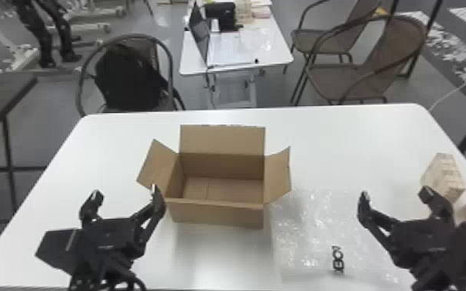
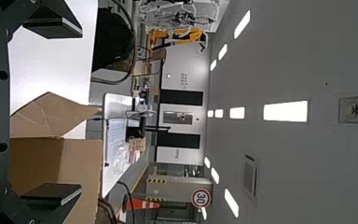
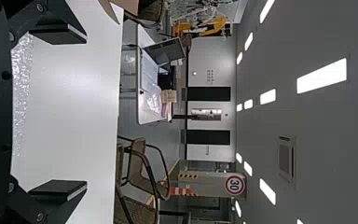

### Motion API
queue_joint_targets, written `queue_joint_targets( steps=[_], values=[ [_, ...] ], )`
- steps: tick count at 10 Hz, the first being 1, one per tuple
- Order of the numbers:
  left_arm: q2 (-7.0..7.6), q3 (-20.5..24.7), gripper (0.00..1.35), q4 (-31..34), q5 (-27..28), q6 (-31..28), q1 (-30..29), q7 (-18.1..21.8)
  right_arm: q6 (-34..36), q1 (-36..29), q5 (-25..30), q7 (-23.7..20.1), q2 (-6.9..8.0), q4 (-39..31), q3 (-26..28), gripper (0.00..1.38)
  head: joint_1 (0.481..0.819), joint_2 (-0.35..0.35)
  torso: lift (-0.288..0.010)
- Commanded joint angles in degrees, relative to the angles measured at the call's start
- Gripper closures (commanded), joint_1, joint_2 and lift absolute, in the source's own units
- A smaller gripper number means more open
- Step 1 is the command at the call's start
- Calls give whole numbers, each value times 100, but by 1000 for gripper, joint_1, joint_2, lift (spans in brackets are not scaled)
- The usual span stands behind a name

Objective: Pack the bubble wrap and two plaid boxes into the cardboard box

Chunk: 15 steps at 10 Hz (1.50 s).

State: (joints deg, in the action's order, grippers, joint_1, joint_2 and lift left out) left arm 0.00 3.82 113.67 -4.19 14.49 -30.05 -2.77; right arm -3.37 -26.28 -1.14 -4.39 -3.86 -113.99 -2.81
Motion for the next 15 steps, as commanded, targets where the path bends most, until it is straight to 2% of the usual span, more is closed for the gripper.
queue_joint_targets(
  steps=[1,9,10,12,15],
  values=[
    [-15,5,133,6,-20,-16,8,4,3,0,0,0,0,0,0,190,695,111,-108],
    [-15,14,139,-38,-20,10,122,31,-6,35,0,0,-9,18,-9,190,695,111,-108],
    [-15,111,139,-20,-187,-192,254,136,3,35,-9,-9,-18,18,-9,190,695,111,-108],
    [-15,462,162,-3,-521,-728,640,716,3,44,-35,-9,-44,35,-35,190,695,114,-108],
    [-15,1297,165,6,-1119,-2407,1379,1912,3,88,-53,-9,-71,70,-79,190,695,134,-108]
  ],
)
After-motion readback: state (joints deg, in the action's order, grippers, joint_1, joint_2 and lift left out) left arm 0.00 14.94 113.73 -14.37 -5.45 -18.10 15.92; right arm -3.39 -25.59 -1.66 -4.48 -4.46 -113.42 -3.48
